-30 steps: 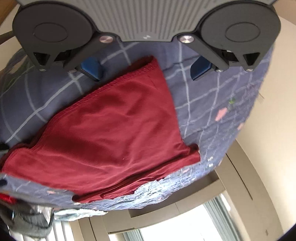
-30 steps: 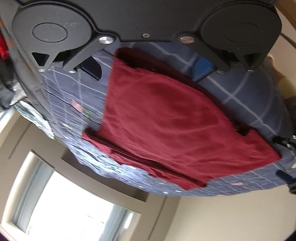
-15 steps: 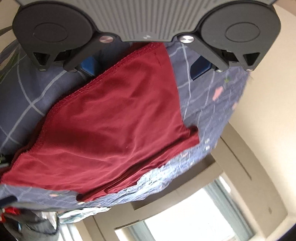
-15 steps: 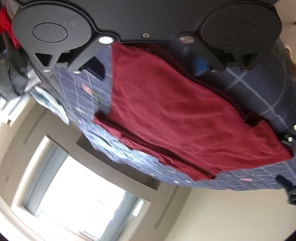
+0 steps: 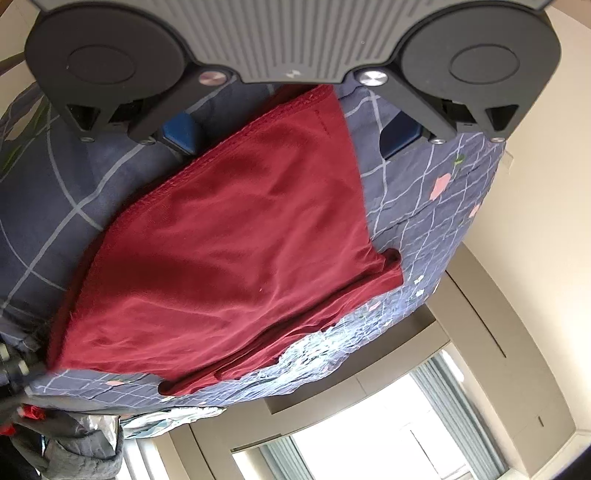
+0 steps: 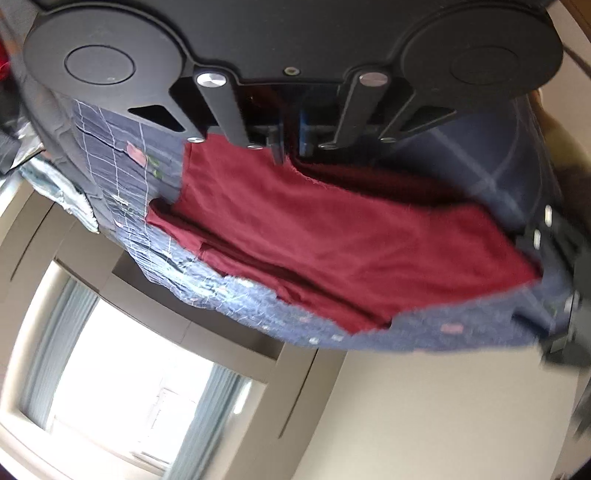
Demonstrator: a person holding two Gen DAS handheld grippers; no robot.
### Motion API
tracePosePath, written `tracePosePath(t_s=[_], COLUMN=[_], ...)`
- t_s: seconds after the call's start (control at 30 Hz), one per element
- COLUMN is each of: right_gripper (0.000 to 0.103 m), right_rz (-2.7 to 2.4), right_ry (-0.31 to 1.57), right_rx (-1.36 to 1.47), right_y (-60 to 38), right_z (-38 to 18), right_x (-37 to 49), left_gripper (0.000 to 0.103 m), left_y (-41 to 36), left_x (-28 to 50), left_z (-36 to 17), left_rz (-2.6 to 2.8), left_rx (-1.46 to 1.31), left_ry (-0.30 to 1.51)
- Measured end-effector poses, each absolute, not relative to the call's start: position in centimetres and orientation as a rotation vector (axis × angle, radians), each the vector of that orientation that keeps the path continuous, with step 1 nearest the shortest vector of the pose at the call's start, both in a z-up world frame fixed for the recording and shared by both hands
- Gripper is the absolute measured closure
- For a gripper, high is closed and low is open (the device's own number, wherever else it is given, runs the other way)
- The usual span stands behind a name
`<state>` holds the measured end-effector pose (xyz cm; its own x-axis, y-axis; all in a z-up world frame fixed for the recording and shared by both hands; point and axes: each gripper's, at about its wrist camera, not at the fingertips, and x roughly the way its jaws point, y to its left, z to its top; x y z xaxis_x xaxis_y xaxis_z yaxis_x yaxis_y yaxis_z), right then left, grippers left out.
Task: Fold small clothes
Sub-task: 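Grasp the sweater hem with the right tool while the left tool grasps the hem, then lift the hem with both tools and fold it over toward the collar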
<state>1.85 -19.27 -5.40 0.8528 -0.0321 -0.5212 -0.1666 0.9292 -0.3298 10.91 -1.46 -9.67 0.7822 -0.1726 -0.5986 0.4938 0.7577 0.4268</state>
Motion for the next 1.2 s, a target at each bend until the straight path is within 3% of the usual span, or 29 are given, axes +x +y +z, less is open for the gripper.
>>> tracePosePath(t_s=[0.43, 0.53, 0.6, 0.67, 0.83, 0.97, 1.07, 1.2], right_gripper=[0.097, 0.097, 0.097, 0.097, 0.097, 0.097, 0.097, 0.096], right_rz=[0.06, 0.065, 0.07, 0.075, 0.084, 0.085, 0.086, 0.091], right_ry=[0.485, 0.491, 0.496, 0.506, 0.516, 0.512, 0.512, 0.525], right_rx=[-0.157, -0.158, -0.172, -0.177, -0.172, -0.175, -0.192, -0.215], right_y=[-22.6, -23.0, -22.9, -22.9, -22.6, -22.6, -22.7, -22.5], right_z=[0.0, 0.3, 0.2, 0.0, -0.4, -0.1, -0.1, -0.8], right_x=[4.1, 3.9, 3.6, 3.4, 3.2, 3.5, 3.4, 2.8], left_gripper=[0.005, 0.015, 0.029, 0.036, 0.04, 0.081, 0.099, 0.099], left_y=[-3.7, -3.4, -3.2, -3.0, -3.4, -3.5, -3.4, -2.6], left_x=[10.4, 11.1, 11.3, 11.5, 11.1, 11.1, 10.9, 10.3], left_z=[-9.4, -9.1, -9.0, -9.2, -9.8, -9.7, -9.6, -8.7], left_rz=[-0.368, -0.383, -0.395, -0.427, -0.429, -0.477, -0.487, -0.471], left_rx=[0.635, 0.631, 0.64, 0.651, 0.674, 0.605, 0.621, 0.641], left_ry=[0.491, 0.502, 0.504, 0.527, 0.511, 0.556, 0.536, 0.489])
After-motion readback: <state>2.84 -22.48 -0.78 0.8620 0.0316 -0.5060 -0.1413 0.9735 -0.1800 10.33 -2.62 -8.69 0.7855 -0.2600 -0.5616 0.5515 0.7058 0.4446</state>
